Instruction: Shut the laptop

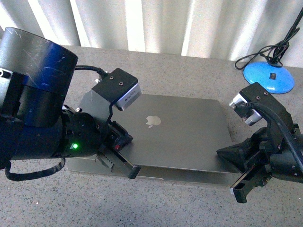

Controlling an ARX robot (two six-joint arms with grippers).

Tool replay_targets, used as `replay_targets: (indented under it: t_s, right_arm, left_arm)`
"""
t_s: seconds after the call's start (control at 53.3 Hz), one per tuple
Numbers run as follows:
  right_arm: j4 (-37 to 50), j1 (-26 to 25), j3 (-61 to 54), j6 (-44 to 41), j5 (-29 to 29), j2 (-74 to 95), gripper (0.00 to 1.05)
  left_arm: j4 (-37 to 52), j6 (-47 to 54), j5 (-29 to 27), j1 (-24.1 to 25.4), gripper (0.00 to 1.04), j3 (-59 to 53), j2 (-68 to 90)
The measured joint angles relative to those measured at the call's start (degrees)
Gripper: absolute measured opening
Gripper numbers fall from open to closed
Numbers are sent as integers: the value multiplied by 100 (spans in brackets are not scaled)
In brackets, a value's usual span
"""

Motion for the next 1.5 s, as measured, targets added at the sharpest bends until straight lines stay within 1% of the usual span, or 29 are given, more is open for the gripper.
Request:
replay_targets:
  t_s: [0.394, 1.501]
  right_arm:
    - [-79, 13, 55, 157, -81, 94, 1]
    - [-173, 52, 199, 146, -66, 461, 1]
  left_arm:
    - [28, -59, 125, 98, 4, 15, 144]
    - [129, -85, 474, 352, 4, 50, 527]
